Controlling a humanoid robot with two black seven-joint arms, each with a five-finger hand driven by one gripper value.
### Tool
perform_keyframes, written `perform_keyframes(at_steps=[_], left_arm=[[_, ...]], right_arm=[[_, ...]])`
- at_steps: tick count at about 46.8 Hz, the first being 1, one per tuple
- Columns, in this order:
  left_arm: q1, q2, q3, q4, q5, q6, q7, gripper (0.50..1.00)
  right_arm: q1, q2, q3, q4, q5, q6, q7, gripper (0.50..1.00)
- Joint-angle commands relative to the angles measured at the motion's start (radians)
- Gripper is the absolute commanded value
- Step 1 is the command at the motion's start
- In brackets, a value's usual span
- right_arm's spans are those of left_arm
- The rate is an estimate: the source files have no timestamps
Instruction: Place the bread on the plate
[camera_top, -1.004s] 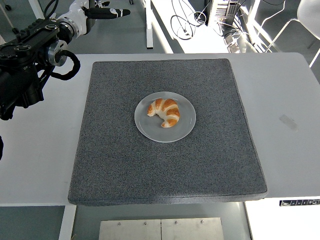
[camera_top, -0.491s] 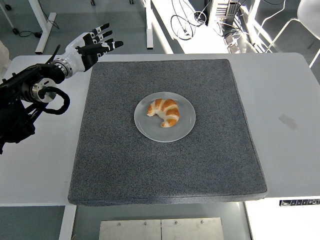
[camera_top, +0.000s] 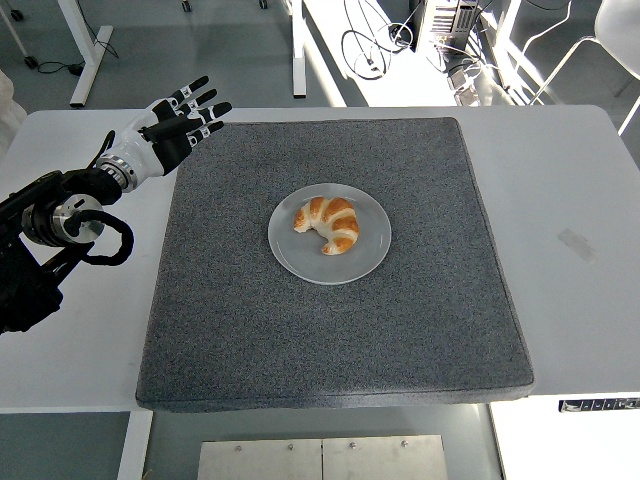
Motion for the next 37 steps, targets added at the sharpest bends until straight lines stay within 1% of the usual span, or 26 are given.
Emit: perform_keyframes(at_steps=[1, 6, 12, 20, 24, 30, 37], left_arm=[[0.029, -0.008, -0.048, 0.001, -0.005, -0.014, 0.000, 0.987], [0.064, -0.040, -0.134, 0.003, -0.042, -0.035, -0.001, 0.987], [0.091, -0.077, -0.199, 0.004, -0.053, -0.038, -0.001, 0.987], [0.103, -0.091, -0.219, 0.004, -0.054, -0.041, -0.009, 0.987], [0.106, -0.103, -0.220, 0.004, -0.054, -0.041, -0.011, 0.987], [0.106, -0.097, -0.220, 0.004, -0.053, -0.045, -0.009, 0.987], [0.106, -0.092, -0.220, 0.004, -0.053, -0.064, -0.009, 0.987]], right_arm=[[0.000, 0.000, 0.000, 0.000, 0.000, 0.000, 0.000, 1.000], [0.000, 0.000, 0.000, 0.000, 0.000, 0.000, 0.000, 1.000], [0.000, 0.000, 0.000, 0.000, 0.000, 0.000, 0.000, 1.000], [0.023, 0.000, 0.003, 0.010, 0.000, 0.002, 0.000, 1.000], [0.013, 0.000, 0.000, -0.002, 0.000, 0.000, 0.000, 1.000], [0.000, 0.000, -0.005, 0.004, 0.000, 0.000, 0.000, 1.000], [0.000, 0.000, -0.005, 0.000, 0.000, 0.000, 0.000, 1.000]])
